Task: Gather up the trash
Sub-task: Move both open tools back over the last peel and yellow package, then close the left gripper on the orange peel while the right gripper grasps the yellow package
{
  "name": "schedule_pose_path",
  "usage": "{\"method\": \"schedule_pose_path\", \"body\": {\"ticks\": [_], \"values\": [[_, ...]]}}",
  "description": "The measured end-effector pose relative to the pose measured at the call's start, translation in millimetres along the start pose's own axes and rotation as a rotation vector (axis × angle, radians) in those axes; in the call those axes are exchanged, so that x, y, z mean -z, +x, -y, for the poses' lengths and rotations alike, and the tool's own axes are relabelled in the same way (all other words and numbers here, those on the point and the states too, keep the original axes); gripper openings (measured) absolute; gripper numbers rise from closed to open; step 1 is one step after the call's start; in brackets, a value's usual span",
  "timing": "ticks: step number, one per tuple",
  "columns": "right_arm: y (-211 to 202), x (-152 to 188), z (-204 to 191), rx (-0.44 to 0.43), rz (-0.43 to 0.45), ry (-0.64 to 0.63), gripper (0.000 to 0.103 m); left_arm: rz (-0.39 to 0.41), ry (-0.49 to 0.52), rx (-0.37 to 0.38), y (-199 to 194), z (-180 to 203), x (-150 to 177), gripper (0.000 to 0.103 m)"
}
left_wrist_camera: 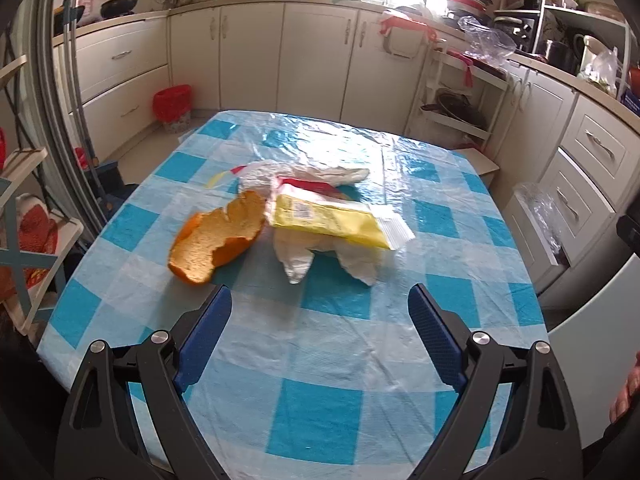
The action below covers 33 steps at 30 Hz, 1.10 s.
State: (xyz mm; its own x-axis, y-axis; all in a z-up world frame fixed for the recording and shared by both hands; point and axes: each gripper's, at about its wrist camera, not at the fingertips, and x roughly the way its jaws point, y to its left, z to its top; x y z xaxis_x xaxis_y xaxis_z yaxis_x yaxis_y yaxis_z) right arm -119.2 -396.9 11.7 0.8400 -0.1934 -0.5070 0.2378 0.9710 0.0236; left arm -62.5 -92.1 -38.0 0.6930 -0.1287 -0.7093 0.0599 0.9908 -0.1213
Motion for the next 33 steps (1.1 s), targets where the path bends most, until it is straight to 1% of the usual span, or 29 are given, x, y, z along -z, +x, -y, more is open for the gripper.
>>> {"method": "schedule_pose_path", "body": {"ticks": [5,10,17,22,27,31,33], "values": [[7.8,0.6,-15.7,-0.030,-0.027,-0.035,0.094,0.001,-0.060,-0.053,3.2,-38.4,-6.7,0.086],[15.6,3.8,-40.2,-0.070,-0.056,-0.093,0.094,0.026,-0.112,-0.090,2.4,-67.0,-20.9,0.086],[30.8,10.8,-83.7,-0.141,-0.107,-0.198,0.094,-0.017,-0.113,-0.141,21.9,-93.0,-31.7,0.087],[40.6,16.1,-122.1,-0.201,-0.118,-0.291,0.094,-0.030,-0.143,-0.137,27.5,-107.2,-31.6,0.087],[51.7,21.5,-165.1,-0.257,-0.121,-0.385,0.094,-0.039,-0.150,-0.126,29.9,-114.2,-29.2,0.087],[60.3,28.6,-201.2,-0.306,-0.121,-0.484,0.094,-0.036,-0.149,-0.116,28.8,-116.9,-31.5,0.087],[65.2,33.6,-218.0,-0.314,-0.127,-0.543,0.094,-0.031,-0.152,-0.111,26.9,-118.7,-32.3,0.087]]}}
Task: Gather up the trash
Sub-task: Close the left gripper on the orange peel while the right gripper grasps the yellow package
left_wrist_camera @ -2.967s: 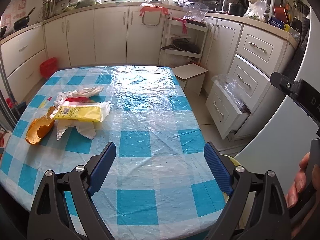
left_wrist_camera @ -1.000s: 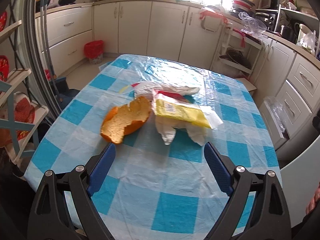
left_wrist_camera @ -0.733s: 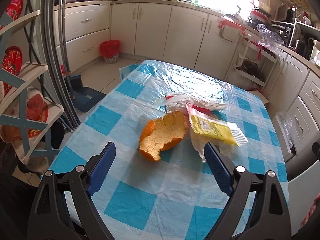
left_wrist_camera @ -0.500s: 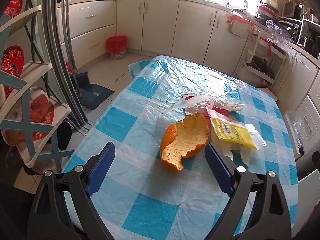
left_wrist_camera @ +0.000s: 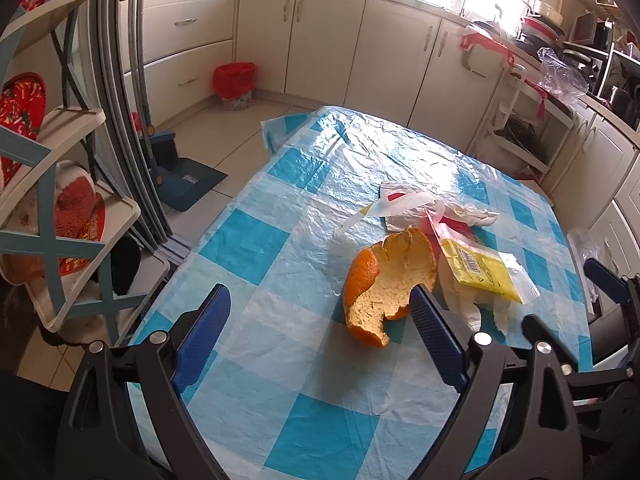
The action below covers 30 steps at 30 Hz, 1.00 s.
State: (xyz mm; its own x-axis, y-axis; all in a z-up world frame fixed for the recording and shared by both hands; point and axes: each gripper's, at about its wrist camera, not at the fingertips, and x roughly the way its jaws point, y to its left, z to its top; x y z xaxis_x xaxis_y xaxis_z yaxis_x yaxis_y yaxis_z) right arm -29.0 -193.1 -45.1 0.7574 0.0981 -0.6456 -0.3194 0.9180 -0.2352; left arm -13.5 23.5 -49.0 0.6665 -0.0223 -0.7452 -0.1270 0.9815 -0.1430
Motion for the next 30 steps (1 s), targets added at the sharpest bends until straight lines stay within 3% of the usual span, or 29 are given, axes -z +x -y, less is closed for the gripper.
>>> {"method": "schedule_pose_path", "body": {"ticks": [14,20,21,22,26,28,30], "values": [[56.8,-13.3,-6.8,-0.113,-0.097,0.016,0.091,-0.021,0.012,0.027,12.5,1.7,-6.0,0.087],[72.2,-14.2,4.5,-0.223,-0.139,0.130,0.046,-0.045,0.033,0.025,32.6,10.8,-13.8,0.087],[73.1,-13.8,6.3,-0.237,-0.142,0.141,0.032,-0.049,0.039,0.022,36.5,13.0,-15.0,0.087],[73.7,-13.4,8.8,-0.254,-0.145,0.159,0.025,-0.055,0.044,0.019,40.5,14.1,-15.7,0.087],[70.2,-14.6,23.8,-0.289,-0.122,0.240,0.009,-0.086,0.042,0.027,57.1,18.7,-18.4,0.087],[66.0,-15.1,32.6,-0.293,-0.103,0.279,0.005,-0.095,0.053,0.037,63.1,22.2,-18.0,0.078],[61.1,-15.5,40.4,-0.300,-0.086,0.308,0.004,-0.123,0.061,0.057,69.8,25.1,-15.8,0.052]]}}
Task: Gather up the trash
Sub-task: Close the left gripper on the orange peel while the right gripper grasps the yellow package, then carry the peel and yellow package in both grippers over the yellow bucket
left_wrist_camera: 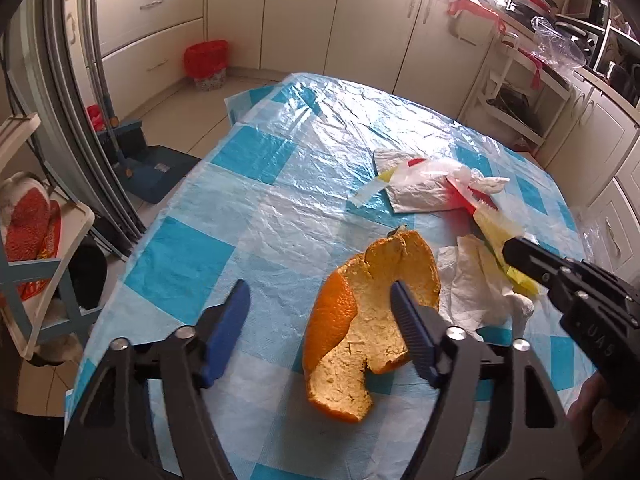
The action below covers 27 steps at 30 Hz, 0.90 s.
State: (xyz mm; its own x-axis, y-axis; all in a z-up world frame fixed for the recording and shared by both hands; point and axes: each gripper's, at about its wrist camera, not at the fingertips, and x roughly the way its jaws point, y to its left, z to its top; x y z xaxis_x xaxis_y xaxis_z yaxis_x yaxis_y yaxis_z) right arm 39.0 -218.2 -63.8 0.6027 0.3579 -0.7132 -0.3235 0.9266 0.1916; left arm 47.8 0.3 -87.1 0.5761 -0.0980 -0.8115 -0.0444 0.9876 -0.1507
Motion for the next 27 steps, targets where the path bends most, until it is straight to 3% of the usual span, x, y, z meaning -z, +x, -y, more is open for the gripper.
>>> {"method": "schedule_pose_path", "body": {"ticks": [1,3,5,12,24,27], "values": [[-4.4,-0.4,2.1,-0.004,0.011,0.012,0.004,-0.008,-0.001,0.009,2.5,1.0,0.8,0.046],[-12.5,-1.3,5.0,-0.006,0.029,0.021,0.003,-0.009,0.008,0.021,3.1,3.3,1.8,0.022],[-20.6,-2.1,7.5,-0.006,0.048,0.029,0.003,-0.001,0.011,0.035,0.5,5.2,3.6,0.018],[-53.7,-4.4,17.5,-0.034,0.122,0.082,0.003,0.056,0.007,0.070,-24.0,5.0,6.2,0.009],[-130.9,12.3,27.9,-0.067,0.264,0.127,0.003,0.187,0.034,0.210,-82.4,21.2,22.1,0.008],[-147.2,17.9,30.6,-0.065,0.296,0.144,0.003,0.199,0.058,0.216,-93.0,28.9,27.0,0.008]]}}
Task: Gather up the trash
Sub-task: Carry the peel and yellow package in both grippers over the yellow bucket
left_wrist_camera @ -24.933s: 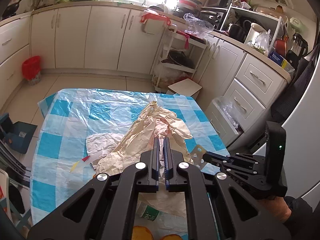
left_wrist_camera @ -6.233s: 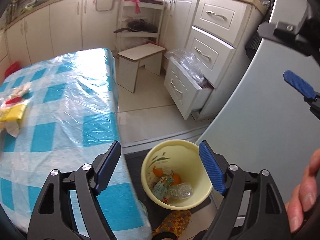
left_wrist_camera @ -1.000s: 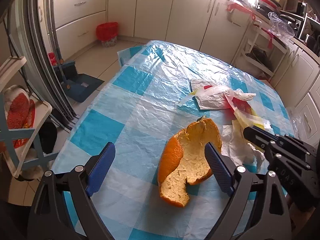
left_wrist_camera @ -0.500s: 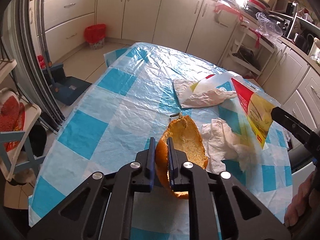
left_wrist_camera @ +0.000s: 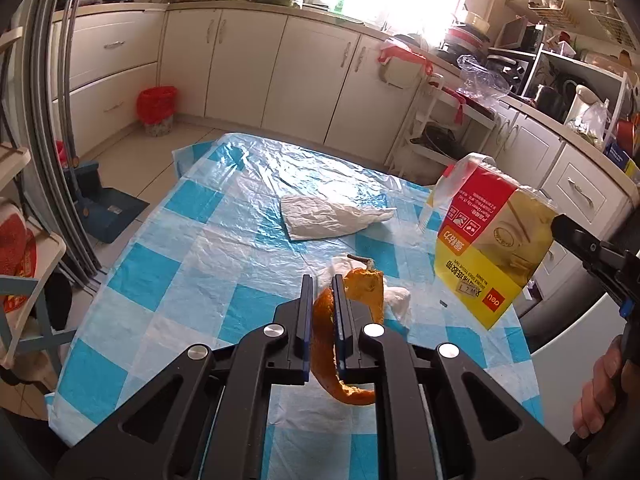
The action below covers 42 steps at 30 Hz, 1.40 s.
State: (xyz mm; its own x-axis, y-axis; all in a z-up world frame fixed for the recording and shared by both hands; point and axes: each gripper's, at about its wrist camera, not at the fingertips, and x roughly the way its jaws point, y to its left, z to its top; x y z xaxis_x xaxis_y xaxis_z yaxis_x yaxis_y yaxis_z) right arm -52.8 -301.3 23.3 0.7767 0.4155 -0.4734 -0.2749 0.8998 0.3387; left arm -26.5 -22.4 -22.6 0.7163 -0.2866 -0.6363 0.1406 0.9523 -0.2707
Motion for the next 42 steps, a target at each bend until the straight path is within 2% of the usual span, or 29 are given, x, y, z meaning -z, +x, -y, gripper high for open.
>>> {"method": "schedule_pose_path", "body": {"ticks": [16,29,36,42], "values": [[-59.7,30.1,34.2,0.056,0.047,0.092,0.003,-0.028,0.182,0.016,-18.5,75.5,32.6,0.008],[-82.6,38.3,52.2,0.093,0.071,0.108,0.003,-0.049,0.212,0.081,-12.0,111.5,37.7,0.008],[-110.1,44.3,78.0,0.163,0.108,0.163,0.003,-0.070,0.229,0.137,-8.2,141.7,42.7,0.008],[-141.3,58.8,109.9,0.272,0.130,0.226,0.003,-0.099,0.272,0.206,-0.3,184.8,53.0,0.008]]}}
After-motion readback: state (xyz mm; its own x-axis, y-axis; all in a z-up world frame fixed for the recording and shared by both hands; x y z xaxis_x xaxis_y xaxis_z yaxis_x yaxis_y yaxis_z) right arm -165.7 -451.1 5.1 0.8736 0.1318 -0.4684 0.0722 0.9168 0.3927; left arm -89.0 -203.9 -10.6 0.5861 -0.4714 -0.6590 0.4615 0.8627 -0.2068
